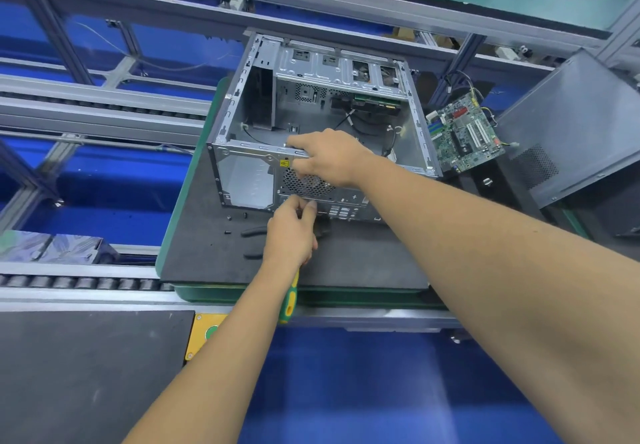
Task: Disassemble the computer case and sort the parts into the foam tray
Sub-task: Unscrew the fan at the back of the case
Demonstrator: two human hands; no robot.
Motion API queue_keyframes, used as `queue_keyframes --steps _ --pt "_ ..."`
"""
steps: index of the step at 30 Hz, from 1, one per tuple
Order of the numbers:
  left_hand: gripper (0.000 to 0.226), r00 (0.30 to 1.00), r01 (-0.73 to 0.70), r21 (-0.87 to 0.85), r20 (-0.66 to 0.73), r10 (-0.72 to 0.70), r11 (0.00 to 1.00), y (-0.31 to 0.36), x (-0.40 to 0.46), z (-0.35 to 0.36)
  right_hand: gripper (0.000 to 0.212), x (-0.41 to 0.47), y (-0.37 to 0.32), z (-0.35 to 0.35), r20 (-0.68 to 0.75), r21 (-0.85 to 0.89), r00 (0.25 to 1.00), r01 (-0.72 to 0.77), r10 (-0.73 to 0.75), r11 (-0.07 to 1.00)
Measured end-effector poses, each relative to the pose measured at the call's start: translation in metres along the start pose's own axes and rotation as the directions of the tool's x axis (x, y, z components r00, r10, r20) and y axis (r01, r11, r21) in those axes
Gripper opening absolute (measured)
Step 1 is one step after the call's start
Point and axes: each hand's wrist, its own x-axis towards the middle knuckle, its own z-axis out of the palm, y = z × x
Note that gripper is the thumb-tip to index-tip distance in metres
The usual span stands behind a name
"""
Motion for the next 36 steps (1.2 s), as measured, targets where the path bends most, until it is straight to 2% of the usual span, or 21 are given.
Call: queue_keyframes --steps 3,8,12,15,17,22,24,26,27,29,33,36 --pt "0.023 0.996 -0.085 0.246 -0.019 0.093 0.965 -0.005 0.003 -0.037 0.032 0.000 0.001 0.000 0.012 0.003 1.000 -0.006 0.006 1.000" --pt "0.018 0.969 -0.122 0.670 -0.080 0.234 0.732 -0.026 0.006 -0.104 0.035 0.001 0.001 0.001 0.027 0.005 1.000 -0.005 0.004 1.000" --pt "0.025 0.939 -0.149 0.841 -0.045 0.342 0.520 -0.045 0.010 -0.137 0.034 0.001 0.001 0.000 0.031 -0.008 0.999 -0.010 0.010 1.000" --pt "0.026 0.937 -0.165 0.875 -0.004 0.349 0.454 -0.056 0.012 -0.142 0.025 0.001 0.000 0.000 0.038 -0.003 0.999 -0.003 0.003 1.000" --pt "0.026 0.936 -0.192 0.870 0.024 0.350 0.454 -0.058 0.013 -0.141 0.013 0.000 0.000 -0.001 0.044 0.001 0.999 -0.001 0.001 1.000" --pt "0.030 0.923 -0.202 0.824 -0.020 0.384 0.529 -0.056 0.014 -0.140 0.013 -0.001 -0.001 -0.002 0.051 -0.006 0.999 -0.003 0.003 1.000" --pt "0.028 0.931 -0.174 0.752 -0.085 0.355 0.636 -0.056 0.014 -0.142 0.015 -0.001 -0.001 -0.002 0.048 -0.005 0.999 -0.004 0.004 1.000" --pt "0.023 0.942 -0.135 0.598 -0.169 0.290 0.790 -0.055 0.017 -0.146 0.016 0.000 -0.001 -0.001 0.040 0.000 0.999 -0.006 0.006 1.000" --pt "0.020 0.945 -0.111 0.541 -0.203 0.258 0.834 -0.055 0.020 -0.148 0.017 0.000 0.000 -0.001 0.035 -0.001 0.999 -0.010 0.010 1.000" --pt "0.020 0.950 -0.051 0.555 -0.231 0.212 0.831 -0.055 0.026 -0.153 0.017 0.001 0.000 0.000 0.033 -0.004 0.999 -0.014 0.014 1.000" --pt "0.024 0.970 0.002 0.679 -0.180 0.164 0.734 -0.051 0.035 -0.155 0.015 0.000 0.000 -0.001 0.032 0.002 0.999 -0.012 0.012 1.000" --pt "0.020 0.972 -0.002 0.655 -0.177 0.155 0.756 -0.050 0.040 -0.152 0.014 -0.001 0.000 -0.001 0.032 0.008 0.999 -0.011 0.011 1.000"
